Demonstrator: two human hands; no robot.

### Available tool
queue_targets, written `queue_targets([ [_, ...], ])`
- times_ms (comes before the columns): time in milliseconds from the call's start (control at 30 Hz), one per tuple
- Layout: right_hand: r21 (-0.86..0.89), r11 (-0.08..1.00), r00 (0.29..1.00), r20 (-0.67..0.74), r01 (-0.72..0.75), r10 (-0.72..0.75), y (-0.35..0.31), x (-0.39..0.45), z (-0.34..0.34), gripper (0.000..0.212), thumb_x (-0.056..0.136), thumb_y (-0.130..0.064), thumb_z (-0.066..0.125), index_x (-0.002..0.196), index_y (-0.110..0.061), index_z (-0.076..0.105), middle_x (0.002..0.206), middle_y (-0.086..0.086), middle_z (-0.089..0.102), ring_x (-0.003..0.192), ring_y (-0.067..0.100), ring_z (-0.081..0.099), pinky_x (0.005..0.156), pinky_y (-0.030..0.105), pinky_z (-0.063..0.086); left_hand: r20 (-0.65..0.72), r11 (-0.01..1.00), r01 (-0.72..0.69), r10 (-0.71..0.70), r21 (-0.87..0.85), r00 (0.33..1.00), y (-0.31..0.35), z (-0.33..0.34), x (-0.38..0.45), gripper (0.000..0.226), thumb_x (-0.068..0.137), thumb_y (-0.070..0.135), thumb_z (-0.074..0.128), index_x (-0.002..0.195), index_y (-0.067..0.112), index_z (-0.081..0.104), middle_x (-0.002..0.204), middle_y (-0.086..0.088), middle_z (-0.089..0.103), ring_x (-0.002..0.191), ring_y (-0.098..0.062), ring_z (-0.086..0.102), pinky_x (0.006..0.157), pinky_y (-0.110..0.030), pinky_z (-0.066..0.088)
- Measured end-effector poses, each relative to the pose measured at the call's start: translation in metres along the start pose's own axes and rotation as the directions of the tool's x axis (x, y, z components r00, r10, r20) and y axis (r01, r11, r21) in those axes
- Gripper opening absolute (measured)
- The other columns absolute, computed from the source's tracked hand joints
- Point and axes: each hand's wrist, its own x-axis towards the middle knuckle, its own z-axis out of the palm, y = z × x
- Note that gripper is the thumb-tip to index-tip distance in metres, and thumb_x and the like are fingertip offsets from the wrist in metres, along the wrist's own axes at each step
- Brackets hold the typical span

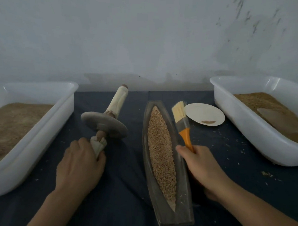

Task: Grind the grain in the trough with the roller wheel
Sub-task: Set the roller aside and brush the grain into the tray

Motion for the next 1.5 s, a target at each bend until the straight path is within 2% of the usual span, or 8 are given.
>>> queue_targets([
  [100, 0.018, 1.000, 1.000, 0.020, -0.012, 0.012, 0.002, -0.001, 0.006, 0.042, 0.088, -0.041, 0.056, 0.079, 0.000, 0.060, 0.081, 0.025, 0.062, 0.078, 0.042, 0.063, 0.065, 0.037, 0.041, -0.354, 0.989, -0.150, 0.138, -0.007, 0.925, 0.007, -0.007, -0.012, 0.047, 0.079, 0.032, 0.070, 0.107, 0.005, 0.045, 0.097, -0.017, 0.048, 0.077, -0.029, 0.047, 0.062, -0.039, 0.040],
  [200, 0.118, 0.993, 1.000, 0.009, 0.007, -0.008, 0.000, -0.002, 0.011, 0.044, 0.087, -0.030, 0.057, 0.092, 0.014, 0.059, 0.089, 0.030, 0.063, 0.084, 0.045, 0.062, 0.064, 0.036, 0.043, -0.442, 0.871, -0.390, 0.236, -0.298, 0.866, 0.035, -0.011, -0.042, 0.028, 0.084, 0.029, 0.059, 0.107, 0.020, 0.046, 0.100, 0.011, 0.045, 0.082, -0.008, 0.047, 0.065, -0.022, 0.038],
  [267, 0.173, 0.985, 1.000, -0.013, 0.020, -0.018, 0.000, -0.002, 0.013, 0.041, 0.088, -0.024, 0.057, 0.089, 0.017, 0.056, 0.082, 0.031, 0.062, 0.074, 0.044, 0.062, 0.062, 0.037, 0.043, -0.078, 0.687, -0.124, 0.097, -0.716, 0.992, 0.060, -0.007, -0.056, 0.020, 0.091, 0.041, 0.052, 0.109, 0.032, 0.050, 0.097, 0.020, 0.055, 0.086, -0.001, 0.057, 0.067, -0.018, 0.046],
  [367, 0.184, 0.982, 0.999, -0.042, 0.029, -0.022, -0.002, -0.004, 0.015, 0.034, 0.089, -0.018, 0.056, 0.081, 0.014, 0.056, 0.072, 0.026, 0.057, 0.065, 0.028, 0.056, 0.059, 0.037, 0.041, 0.604, 0.185, 0.581, 0.118, -0.793, 0.788, 0.095, -0.002, -0.054, 0.029, 0.094, 0.038, 0.051, 0.114, 0.022, 0.064, 0.099, 0.006, 0.071, 0.093, -0.012, 0.067, 0.083, -0.034, 0.052],
  [467, 0.166, 0.986, 0.999, -0.051, 0.028, -0.020, -0.005, -0.005, 0.014, 0.024, 0.089, -0.014, 0.058, 0.073, 0.005, 0.059, 0.066, 0.016, 0.053, 0.060, 0.025, 0.050, 0.056, 0.036, 0.038, 0.653, 0.045, 0.653, 0.107, -0.756, 0.750, 0.117, -0.003, -0.053, 0.022, 0.096, 0.025, 0.051, 0.105, 0.014, 0.068, 0.093, -0.006, 0.073, 0.087, -0.020, 0.071, 0.078, -0.040, 0.056],
  [1000, 0.154, 0.966, 0.978, -0.054, 0.207, -0.201, -0.092, -0.017, -0.032, 0.023, 0.087, -0.010, 0.057, 0.092, 0.011, 0.064, 0.083, 0.035, 0.060, 0.059, 0.032, 0.060, 0.043, 0.029, 0.046, 0.539, -0.374, 0.657, 0.378, -0.655, 0.752, 0.136, -0.079, -0.020, 0.027, 0.096, 0.037, 0.050, 0.120, 0.045, 0.060, 0.112, -0.005, 0.070, 0.098, -0.023, 0.069, 0.071, -0.036, 0.058],
  [1233, 0.258, 0.914, 0.945, 0.010, 0.312, -0.326, -0.158, -0.016, 0.014, 0.013, 0.087, -0.005, 0.056, 0.079, 0.005, 0.061, 0.059, 0.015, 0.054, 0.045, 0.019, 0.055, 0.038, 0.019, 0.040, 0.512, -0.297, 0.555, 0.215, -0.777, 0.832, 0.091, -0.128, 0.016, 0.038, 0.096, 0.049, 0.046, 0.125, 0.028, 0.059, 0.113, -0.010, 0.069, 0.098, -0.031, 0.068, 0.082, -0.048, 0.056],
  [1500, 0.383, 0.883, 0.884, 0.263, 0.272, -0.387, -0.225, 0.002, 0.096, 0.025, 0.092, -0.031, 0.059, 0.087, -0.007, 0.057, 0.058, 0.003, 0.055, 0.046, 0.014, 0.039, 0.042, 0.022, 0.033, 0.353, -0.247, 0.317, -0.115, -0.916, 0.929, 0.001, -0.182, 0.053, 0.025, 0.100, 0.021, 0.042, 0.108, 0.006, 0.061, 0.077, -0.011, 0.072, 0.060, -0.023, 0.070, 0.047, -0.033, 0.054],
])
